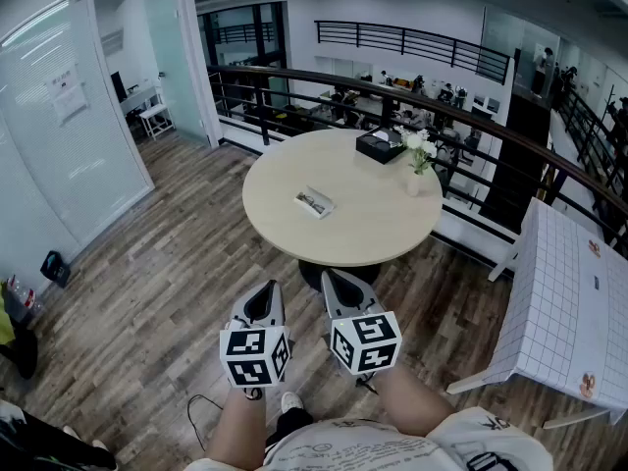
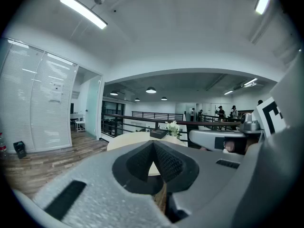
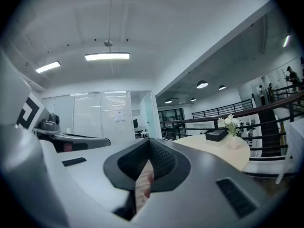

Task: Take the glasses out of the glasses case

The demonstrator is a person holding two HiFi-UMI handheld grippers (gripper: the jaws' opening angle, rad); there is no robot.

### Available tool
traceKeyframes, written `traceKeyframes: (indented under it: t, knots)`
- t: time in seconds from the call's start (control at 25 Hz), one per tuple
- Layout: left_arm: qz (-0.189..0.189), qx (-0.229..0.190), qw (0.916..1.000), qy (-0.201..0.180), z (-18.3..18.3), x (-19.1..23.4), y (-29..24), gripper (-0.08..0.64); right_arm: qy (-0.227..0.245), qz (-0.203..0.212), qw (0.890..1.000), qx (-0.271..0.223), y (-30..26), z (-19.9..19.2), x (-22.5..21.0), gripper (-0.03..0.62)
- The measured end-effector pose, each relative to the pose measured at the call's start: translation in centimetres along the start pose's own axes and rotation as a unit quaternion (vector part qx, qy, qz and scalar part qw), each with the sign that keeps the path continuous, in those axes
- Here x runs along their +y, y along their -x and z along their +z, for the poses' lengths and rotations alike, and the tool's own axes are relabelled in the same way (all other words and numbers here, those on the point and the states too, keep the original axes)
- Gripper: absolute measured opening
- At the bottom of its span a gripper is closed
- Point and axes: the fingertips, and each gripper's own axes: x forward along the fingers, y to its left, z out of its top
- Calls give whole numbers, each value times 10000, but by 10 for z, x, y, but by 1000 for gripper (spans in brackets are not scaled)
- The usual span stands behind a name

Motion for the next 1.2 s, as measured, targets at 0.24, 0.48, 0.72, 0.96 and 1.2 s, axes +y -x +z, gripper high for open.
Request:
traceKeyframes:
  t: [0.24,0.48,0.72,0.96,1.2]
  knots:
    - [-25,73,10000,51,9,-9,-54,12,-80,-89,9999,103,-32,10,-48,8]
    - [-130,107,9998,48,2,3,-52,12,-51,-88,9999,108,-39,2,-32,8]
    - [-268,117,9996,-23,13,18,-81,12,-22,-33,9999,103,-73,9,-31,8]
    - [-433,134,9989,-140,17,41,-102,12,-126,-106,9998,61,-108,6,-25,8]
    - [-613,130,9979,-167,23,71,-127,12,-59,-179,9997,124,-145,3,-16,8]
